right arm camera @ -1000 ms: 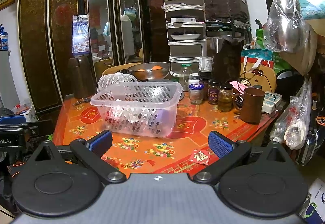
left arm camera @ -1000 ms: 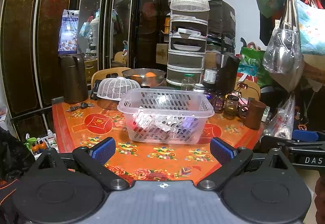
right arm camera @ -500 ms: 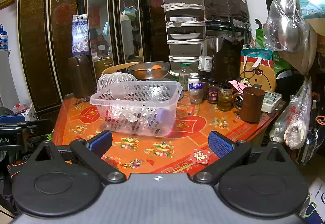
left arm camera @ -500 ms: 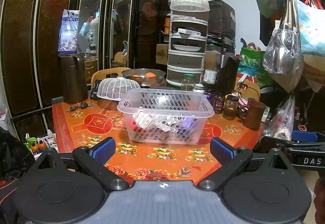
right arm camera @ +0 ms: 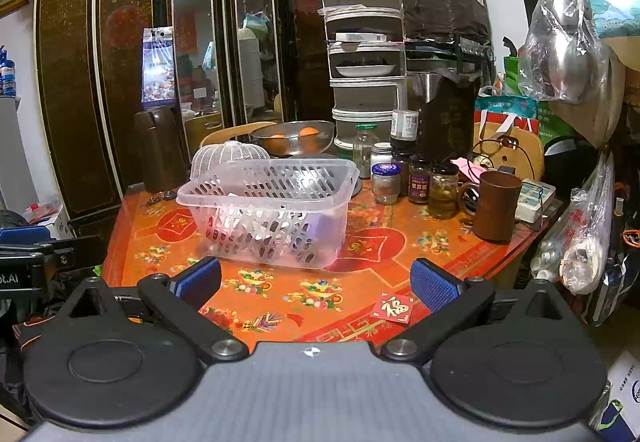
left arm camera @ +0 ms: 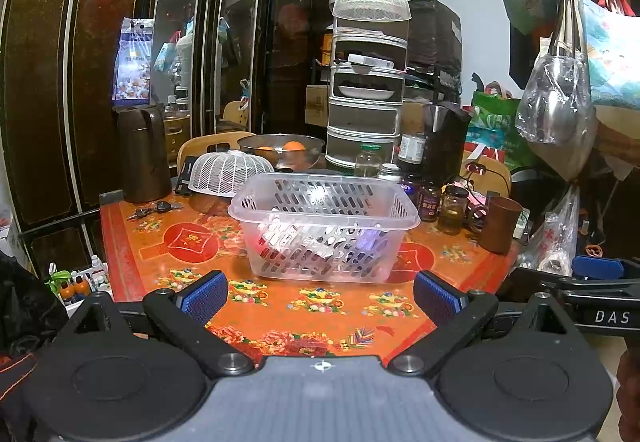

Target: Organize objects

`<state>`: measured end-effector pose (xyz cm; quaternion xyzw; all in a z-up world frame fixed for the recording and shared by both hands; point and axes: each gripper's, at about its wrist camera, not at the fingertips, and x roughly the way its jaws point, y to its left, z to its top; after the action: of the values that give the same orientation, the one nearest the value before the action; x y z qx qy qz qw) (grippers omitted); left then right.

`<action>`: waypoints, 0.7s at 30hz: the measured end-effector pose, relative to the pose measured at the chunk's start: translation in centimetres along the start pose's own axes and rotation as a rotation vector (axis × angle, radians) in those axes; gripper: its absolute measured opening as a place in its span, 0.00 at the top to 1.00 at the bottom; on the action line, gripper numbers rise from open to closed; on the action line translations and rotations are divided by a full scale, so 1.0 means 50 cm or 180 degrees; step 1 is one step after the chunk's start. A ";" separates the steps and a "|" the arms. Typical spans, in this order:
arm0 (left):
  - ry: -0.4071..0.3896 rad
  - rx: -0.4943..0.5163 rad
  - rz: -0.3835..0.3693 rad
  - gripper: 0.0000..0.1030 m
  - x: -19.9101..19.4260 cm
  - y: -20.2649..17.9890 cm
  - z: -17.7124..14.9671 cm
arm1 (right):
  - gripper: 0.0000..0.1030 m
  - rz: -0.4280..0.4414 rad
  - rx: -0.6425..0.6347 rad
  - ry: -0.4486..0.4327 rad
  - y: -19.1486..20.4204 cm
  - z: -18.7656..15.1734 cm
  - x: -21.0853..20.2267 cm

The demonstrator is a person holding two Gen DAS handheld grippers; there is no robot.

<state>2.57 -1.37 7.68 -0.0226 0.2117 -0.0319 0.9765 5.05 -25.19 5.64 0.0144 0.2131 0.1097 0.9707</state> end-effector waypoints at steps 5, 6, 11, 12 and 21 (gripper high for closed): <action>0.0001 -0.0001 -0.0004 0.02 0.001 -0.001 -0.001 | 0.00 -0.0001 0.0002 -0.0004 -0.001 -0.002 0.001; 0.0000 -0.0003 -0.0006 0.02 0.001 0.000 -0.002 | 0.00 -0.0003 0.0002 -0.0006 -0.002 -0.002 0.002; 0.0002 -0.0003 -0.0009 0.02 0.001 -0.001 -0.003 | 0.00 -0.0004 0.0002 -0.0006 -0.002 -0.003 0.003; 0.0002 -0.0002 -0.0011 0.02 0.001 -0.002 -0.004 | 0.00 -0.0006 0.0003 -0.0007 -0.002 -0.003 0.003; 0.0004 0.0001 -0.0013 0.02 0.002 -0.004 -0.003 | 0.00 -0.0006 0.0005 -0.0005 0.000 -0.002 0.003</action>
<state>2.57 -1.56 7.50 -0.0229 0.2123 -0.0340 0.9763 5.13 -25.16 5.48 0.0150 0.2124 0.1085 0.9710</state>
